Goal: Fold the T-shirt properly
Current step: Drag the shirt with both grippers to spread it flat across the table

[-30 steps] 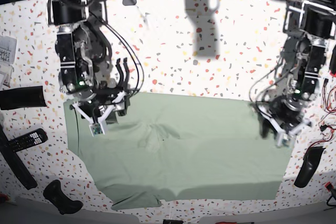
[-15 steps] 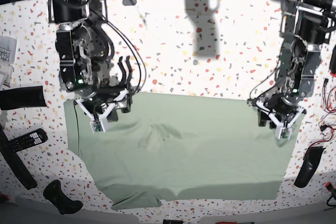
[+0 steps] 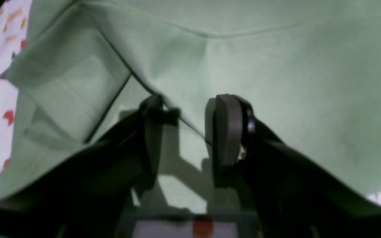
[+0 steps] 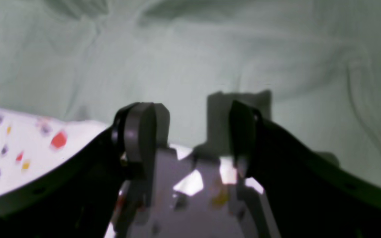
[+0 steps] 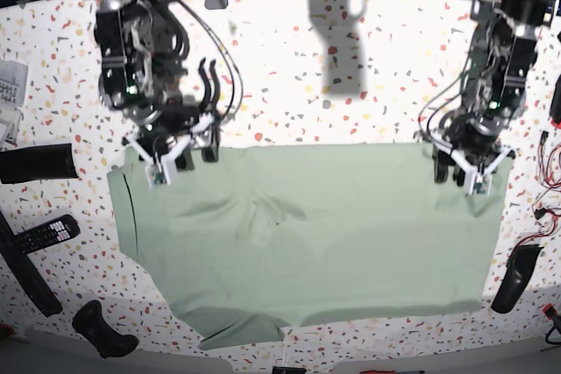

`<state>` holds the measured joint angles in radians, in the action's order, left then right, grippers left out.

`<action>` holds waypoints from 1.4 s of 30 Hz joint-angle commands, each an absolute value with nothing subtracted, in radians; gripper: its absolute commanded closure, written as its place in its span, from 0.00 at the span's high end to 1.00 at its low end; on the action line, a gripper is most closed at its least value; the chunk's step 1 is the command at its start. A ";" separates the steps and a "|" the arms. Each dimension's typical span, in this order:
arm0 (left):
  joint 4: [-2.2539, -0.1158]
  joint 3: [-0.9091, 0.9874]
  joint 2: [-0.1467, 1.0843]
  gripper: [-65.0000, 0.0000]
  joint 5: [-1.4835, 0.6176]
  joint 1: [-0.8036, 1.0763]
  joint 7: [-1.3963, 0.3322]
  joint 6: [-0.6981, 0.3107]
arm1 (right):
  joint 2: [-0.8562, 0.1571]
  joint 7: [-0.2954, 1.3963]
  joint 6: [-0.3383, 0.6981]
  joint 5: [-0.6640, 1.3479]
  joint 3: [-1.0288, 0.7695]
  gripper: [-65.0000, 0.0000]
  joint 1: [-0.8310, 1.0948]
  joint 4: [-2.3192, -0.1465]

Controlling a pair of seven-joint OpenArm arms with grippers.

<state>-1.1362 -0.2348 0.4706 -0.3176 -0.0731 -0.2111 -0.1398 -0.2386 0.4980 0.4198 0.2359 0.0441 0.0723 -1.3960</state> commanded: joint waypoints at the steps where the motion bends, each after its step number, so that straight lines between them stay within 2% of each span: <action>1: -1.158 -0.234 0.491 0.37 -0.305 -0.057 -0.262 -0.143 | -0.244 0.539 0.423 0.236 0.045 0.53 0.094 -1.427; 7: -1.236 -0.187 0.513 0.37 -0.305 0.014 -0.261 -0.143 | -0.243 0.541 0.423 0.236 0.045 0.53 0.159 -1.583; 13: -1.239 -0.124 0.513 0.37 -0.305 0.025 -0.239 -0.143 | -0.244 0.473 0.405 0.236 0.036 0.53 0.091 -1.624; 20: -1.239 -0.111 0.513 0.37 -0.305 0.025 -0.231 -0.143 | -0.244 0.495 0.396 0.232 -0.006 0.52 -0.068 -1.486; 25: -1.239 -0.111 0.513 0.37 -0.305 0.025 -0.236 -0.143 | -0.243 0.511 0.396 0.120 -0.007 0.50 -0.110 -1.301; 30: -1.240 -0.111 0.513 0.37 -0.305 0.025 -0.273 -0.143 | -0.244 0.572 0.405 0.073 -0.007 0.50 -0.057 -1.316; 42: -1.306 -0.111 0.514 0.37 -0.308 0.060 -0.329 -0.143 | -0.244 0.619 0.404 0.074 -0.007 0.50 0.175 -1.537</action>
